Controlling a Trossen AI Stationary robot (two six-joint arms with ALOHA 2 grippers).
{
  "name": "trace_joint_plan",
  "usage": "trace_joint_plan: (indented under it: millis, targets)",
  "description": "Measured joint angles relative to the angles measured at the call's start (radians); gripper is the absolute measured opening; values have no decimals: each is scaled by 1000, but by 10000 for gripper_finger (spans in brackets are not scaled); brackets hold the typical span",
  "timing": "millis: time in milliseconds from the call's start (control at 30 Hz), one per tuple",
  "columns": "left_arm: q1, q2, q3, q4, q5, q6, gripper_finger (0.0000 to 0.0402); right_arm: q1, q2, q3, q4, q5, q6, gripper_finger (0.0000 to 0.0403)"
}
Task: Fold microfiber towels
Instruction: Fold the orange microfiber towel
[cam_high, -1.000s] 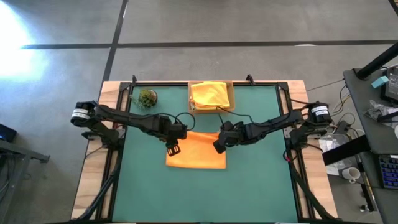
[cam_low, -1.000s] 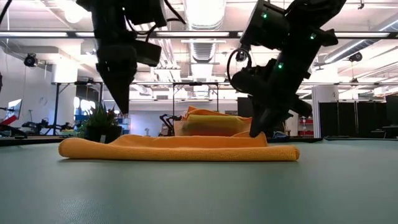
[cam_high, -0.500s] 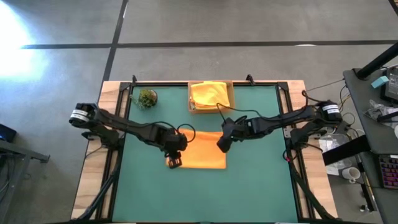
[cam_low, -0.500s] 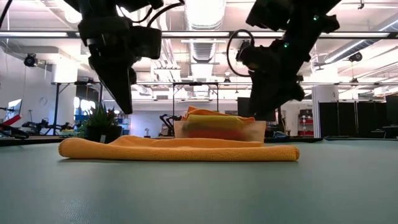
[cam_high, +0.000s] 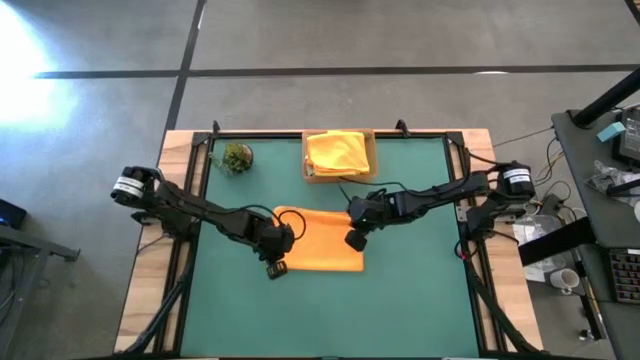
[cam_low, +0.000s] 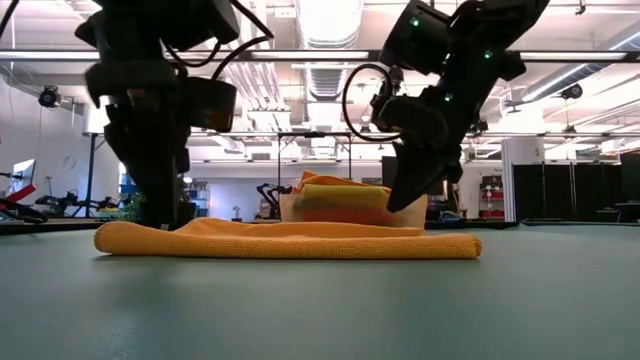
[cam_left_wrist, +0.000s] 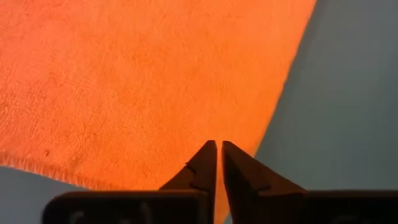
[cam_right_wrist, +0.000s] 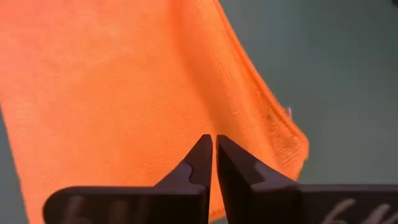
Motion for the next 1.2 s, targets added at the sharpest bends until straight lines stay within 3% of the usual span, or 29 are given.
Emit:
trace_joint_plan:
  millis: [200,400,567,767,967,1200]
  targets:
    - [0,0,-38,44,-18,-12,8,-34,32,1,5,8,-27,9]
    - [4,0,-82,43,-165,-63,1,-46,100,1,24,6,-8,9]
    - [22,1,-85,40,-215,-81,0,-26,119,3,25,-13,51,9]
    - [70,10,-85,36,-262,-6,0,24,115,3,30,-97,182,8]
    - [112,-7,-58,33,-279,25,0,64,152,2,150,-269,330,8]
    - [110,-34,6,33,-272,73,0,105,166,18,209,-289,319,8]
